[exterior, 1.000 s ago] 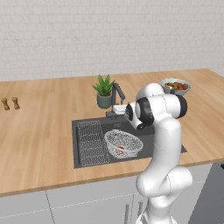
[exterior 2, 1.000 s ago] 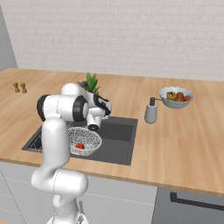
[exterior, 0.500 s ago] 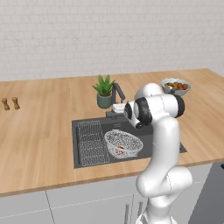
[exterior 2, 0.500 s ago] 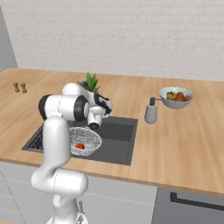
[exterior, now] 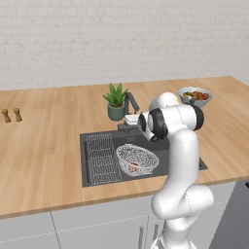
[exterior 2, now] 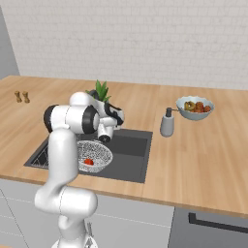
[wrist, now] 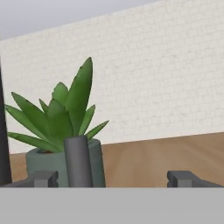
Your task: Put the colander in the sink, put the apple in the colander, and turn on the sink faucet and pour water over the colander.
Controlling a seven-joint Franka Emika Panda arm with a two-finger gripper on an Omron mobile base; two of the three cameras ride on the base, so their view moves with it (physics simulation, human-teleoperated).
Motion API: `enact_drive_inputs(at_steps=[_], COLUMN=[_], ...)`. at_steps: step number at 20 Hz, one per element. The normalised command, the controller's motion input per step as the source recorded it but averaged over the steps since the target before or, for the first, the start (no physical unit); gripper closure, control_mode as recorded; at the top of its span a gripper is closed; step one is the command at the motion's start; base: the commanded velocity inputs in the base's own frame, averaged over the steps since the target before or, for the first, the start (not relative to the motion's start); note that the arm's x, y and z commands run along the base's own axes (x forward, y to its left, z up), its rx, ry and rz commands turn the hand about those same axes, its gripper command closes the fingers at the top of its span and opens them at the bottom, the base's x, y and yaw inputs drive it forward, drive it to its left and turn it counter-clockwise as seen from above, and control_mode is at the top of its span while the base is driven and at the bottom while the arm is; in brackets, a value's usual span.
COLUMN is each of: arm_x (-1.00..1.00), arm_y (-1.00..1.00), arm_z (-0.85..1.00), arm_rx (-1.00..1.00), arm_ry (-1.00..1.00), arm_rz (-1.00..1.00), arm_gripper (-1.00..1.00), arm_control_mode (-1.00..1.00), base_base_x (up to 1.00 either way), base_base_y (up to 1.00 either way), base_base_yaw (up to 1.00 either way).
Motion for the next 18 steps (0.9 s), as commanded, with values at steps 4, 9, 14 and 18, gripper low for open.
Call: enact_drive_inputs(at_steps=[4, 9, 14, 18], arm_x=[0.0, 0.0, 0.0, 0.0], arm_y=[-0.05, -0.21, -0.3, -0.43], arm_z=[0.0, 0.0, 0.0, 0.0], arm_rx=[0.0, 0.0, 0.0, 0.0], arm_ry=[0.0, 0.0, 0.0, 0.0], arm_rz=[0.0, 0.0, 0.0, 0.0], arm_gripper=[-1.0, -1.0, -1.0, -1.0], arm_control_mode=[-1.0, -1.0, -1.0, -1.0], base_base_x=[0.0, 0.0, 0.0, 0.0], base_base_y=[0.0, 0.0, 0.0, 0.0], base_base_yaw=[0.0, 0.0, 0.0, 0.0])
